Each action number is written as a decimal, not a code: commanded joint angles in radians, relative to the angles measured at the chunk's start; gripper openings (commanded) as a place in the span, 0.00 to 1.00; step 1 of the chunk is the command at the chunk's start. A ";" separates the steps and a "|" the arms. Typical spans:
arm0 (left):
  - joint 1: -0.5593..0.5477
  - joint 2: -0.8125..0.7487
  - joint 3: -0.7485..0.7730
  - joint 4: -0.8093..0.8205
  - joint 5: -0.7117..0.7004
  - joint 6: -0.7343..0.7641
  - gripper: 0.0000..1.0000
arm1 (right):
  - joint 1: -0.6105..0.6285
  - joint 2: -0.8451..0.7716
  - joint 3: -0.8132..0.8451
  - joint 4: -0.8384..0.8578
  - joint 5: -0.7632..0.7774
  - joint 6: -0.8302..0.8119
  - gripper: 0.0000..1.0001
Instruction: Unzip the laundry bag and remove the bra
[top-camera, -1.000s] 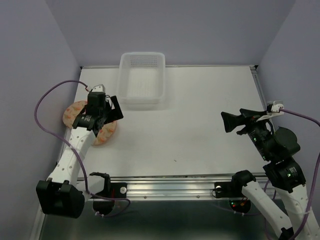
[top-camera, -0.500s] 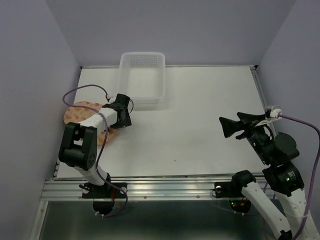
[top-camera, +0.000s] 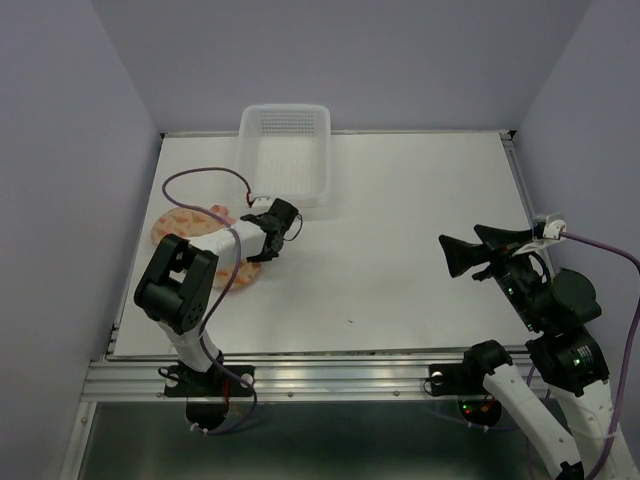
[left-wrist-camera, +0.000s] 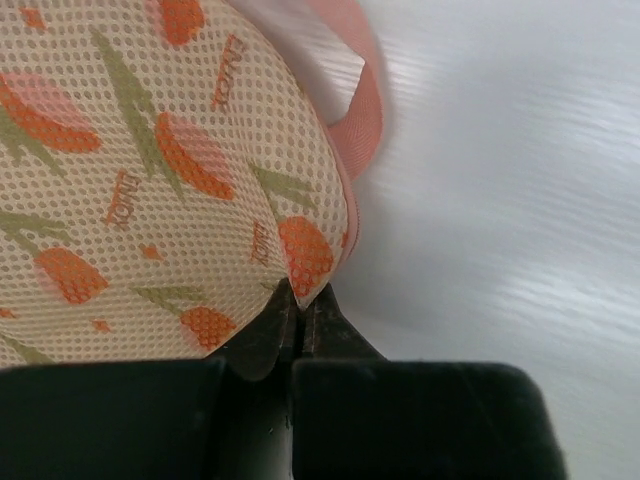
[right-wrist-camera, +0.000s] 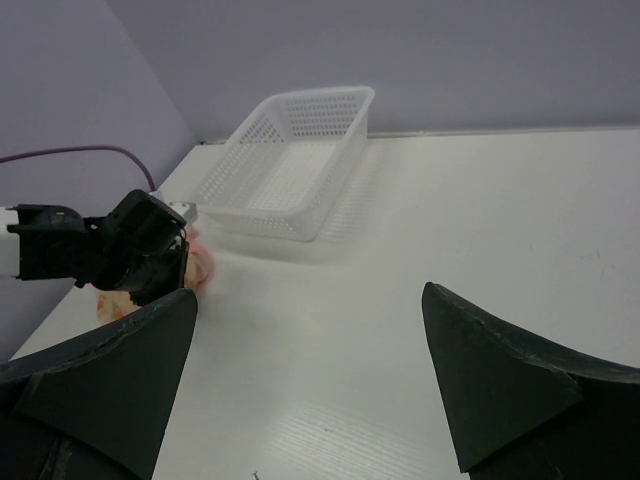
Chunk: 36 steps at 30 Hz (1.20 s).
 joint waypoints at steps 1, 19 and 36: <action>-0.213 -0.011 0.010 0.064 0.202 -0.113 0.00 | 0.004 0.007 0.020 0.043 -0.023 0.006 1.00; -0.719 0.176 0.447 0.173 0.359 -0.224 0.33 | 0.004 0.014 0.029 0.033 -0.012 0.025 1.00; -0.615 -0.152 0.174 0.372 0.299 -0.326 0.99 | 0.004 -0.026 0.000 -0.038 0.163 0.064 1.00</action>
